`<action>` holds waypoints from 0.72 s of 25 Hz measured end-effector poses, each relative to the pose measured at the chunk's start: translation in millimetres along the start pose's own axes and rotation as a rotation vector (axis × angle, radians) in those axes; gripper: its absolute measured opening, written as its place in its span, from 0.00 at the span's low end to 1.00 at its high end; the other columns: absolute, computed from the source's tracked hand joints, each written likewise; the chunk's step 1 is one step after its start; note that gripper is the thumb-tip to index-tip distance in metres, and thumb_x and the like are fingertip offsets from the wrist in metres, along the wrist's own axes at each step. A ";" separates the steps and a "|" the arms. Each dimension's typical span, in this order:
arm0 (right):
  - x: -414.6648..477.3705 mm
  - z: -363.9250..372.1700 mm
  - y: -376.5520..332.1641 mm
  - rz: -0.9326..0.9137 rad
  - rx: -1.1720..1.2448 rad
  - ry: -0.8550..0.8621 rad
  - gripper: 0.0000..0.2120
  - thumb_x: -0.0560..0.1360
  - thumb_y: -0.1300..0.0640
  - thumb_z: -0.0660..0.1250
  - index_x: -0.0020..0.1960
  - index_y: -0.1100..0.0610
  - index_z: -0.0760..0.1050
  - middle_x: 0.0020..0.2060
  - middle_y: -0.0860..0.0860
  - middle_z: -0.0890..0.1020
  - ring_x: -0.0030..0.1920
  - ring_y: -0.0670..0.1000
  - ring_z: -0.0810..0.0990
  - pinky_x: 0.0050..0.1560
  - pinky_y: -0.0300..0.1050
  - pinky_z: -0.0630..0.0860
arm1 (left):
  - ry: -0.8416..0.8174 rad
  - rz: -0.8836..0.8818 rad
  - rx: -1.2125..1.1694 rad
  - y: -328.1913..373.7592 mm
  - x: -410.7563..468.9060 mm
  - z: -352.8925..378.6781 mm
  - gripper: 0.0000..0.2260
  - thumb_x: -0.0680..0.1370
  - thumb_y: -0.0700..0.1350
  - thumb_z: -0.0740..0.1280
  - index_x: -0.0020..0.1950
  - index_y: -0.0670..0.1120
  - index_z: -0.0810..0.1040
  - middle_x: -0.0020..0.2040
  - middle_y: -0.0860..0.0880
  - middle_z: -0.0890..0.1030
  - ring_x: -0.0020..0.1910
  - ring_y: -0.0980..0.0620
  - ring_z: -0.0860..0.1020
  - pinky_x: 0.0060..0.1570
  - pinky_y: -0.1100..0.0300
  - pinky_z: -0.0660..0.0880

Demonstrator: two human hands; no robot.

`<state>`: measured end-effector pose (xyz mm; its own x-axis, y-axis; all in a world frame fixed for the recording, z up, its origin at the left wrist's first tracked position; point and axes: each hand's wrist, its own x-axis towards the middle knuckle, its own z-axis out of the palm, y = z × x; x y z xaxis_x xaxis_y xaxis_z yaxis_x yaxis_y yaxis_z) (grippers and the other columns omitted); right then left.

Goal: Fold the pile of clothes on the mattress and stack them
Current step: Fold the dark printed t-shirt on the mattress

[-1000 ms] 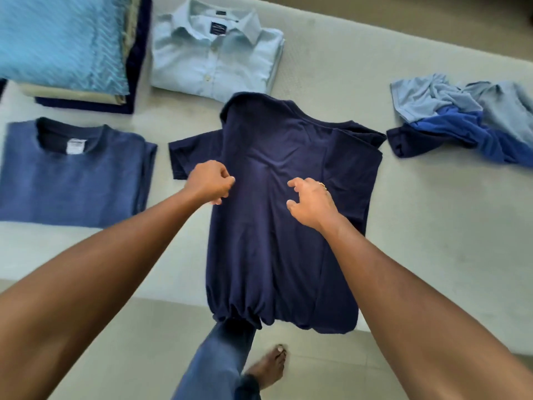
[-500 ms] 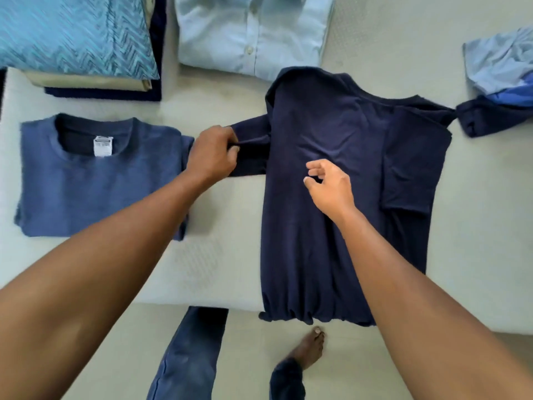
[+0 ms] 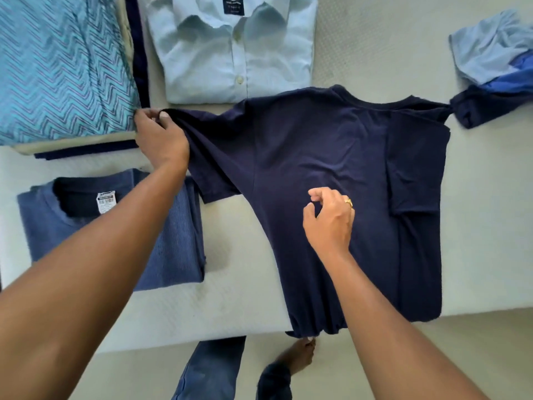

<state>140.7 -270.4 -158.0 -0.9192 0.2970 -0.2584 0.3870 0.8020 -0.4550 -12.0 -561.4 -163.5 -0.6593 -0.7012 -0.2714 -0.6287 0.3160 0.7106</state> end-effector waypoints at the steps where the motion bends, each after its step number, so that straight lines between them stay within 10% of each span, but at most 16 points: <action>1: -9.3 3.0 -4.1 -0.020 0.017 0.017 0.12 0.74 0.59 0.69 0.57 0.51 0.79 0.47 0.44 0.81 0.51 0.52 0.79 0.63 0.50 0.71 | -0.057 -0.040 -0.001 -3.2 -0.6 1.8 0.20 0.81 0.56 0.65 0.64 0.42 0.75 0.57 0.49 0.80 0.55 0.50 0.78 0.59 0.61 0.70; 3: -28.8 9.9 -13.1 -0.019 0.080 0.004 0.10 0.75 0.56 0.69 0.56 0.50 0.78 0.44 0.42 0.80 0.47 0.49 0.78 0.61 0.52 0.74 | -0.188 -0.172 0.031 -15.3 0.3 0.8 0.30 0.72 0.66 0.71 0.61 0.44 0.76 0.57 0.48 0.82 0.56 0.48 0.80 0.61 0.55 0.76; 8: -94.6 25.1 -8.3 0.105 -0.016 -0.094 0.17 0.70 0.45 0.76 0.54 0.49 0.74 0.43 0.44 0.76 0.43 0.47 0.75 0.53 0.46 0.72 | -0.455 -0.062 0.005 -29.4 3.6 -14.4 0.14 0.72 0.47 0.78 0.51 0.41 0.83 0.45 0.48 0.83 0.42 0.52 0.83 0.35 0.60 0.79; 14: -176.7 31.5 27.7 0.332 -0.106 -0.219 0.18 0.73 0.49 0.76 0.54 0.50 0.69 0.49 0.48 0.74 0.49 0.52 0.75 0.47 0.48 0.75 | -0.245 0.141 0.153 -29.3 -16.7 -22.8 0.29 0.79 0.59 0.67 0.70 0.39 0.71 0.68 0.42 0.78 0.68 0.44 0.76 0.67 0.58 0.69; 18: -213.6 26.0 47.3 0.376 -0.168 -0.244 0.13 0.76 0.53 0.73 0.56 0.52 0.73 0.52 0.49 0.77 0.52 0.52 0.78 0.48 0.46 0.75 | -0.066 0.484 0.186 -31.1 -92.4 -30.8 0.13 0.76 0.48 0.64 0.58 0.44 0.75 0.57 0.47 0.78 0.56 0.50 0.76 0.61 0.59 0.71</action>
<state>357.2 -309.4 -146.4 -0.6663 0.4679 -0.5806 0.6537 0.7411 -0.1529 81.2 -526.1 -140.5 -0.9136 -0.4064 0.0149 -0.3039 0.7065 0.6391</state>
